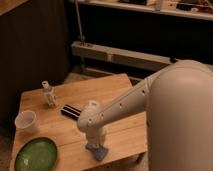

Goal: Wipe the white sponge on the table

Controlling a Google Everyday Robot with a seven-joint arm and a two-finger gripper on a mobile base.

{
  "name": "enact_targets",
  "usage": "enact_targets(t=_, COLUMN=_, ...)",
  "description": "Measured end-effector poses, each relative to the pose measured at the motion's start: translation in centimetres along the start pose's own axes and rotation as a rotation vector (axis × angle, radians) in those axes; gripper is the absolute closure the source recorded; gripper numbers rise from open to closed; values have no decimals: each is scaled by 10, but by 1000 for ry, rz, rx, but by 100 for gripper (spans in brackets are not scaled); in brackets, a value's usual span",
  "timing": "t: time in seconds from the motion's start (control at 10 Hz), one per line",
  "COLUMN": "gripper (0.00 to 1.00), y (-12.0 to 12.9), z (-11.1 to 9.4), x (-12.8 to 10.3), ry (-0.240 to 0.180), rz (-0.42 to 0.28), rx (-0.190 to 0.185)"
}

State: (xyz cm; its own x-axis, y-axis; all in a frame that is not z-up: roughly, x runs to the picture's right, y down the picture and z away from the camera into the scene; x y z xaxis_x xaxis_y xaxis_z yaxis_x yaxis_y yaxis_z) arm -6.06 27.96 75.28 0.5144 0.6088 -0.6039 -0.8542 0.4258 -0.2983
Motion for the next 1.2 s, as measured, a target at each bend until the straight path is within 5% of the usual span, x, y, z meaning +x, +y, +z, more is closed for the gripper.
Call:
enact_targets(t=0.4, gripper=100, y=6, z=1, x=-30, ry=-32, rz=-22, rx=-15)
enact_targets(t=0.9, gripper=100, y=-53, z=-4, x=-78, ry=-63, rz=56, rx=15)
enact_targets(t=1.2, gripper=100, y=-85, z=7, x=-85, ry=-27, rz=146, rx=31)
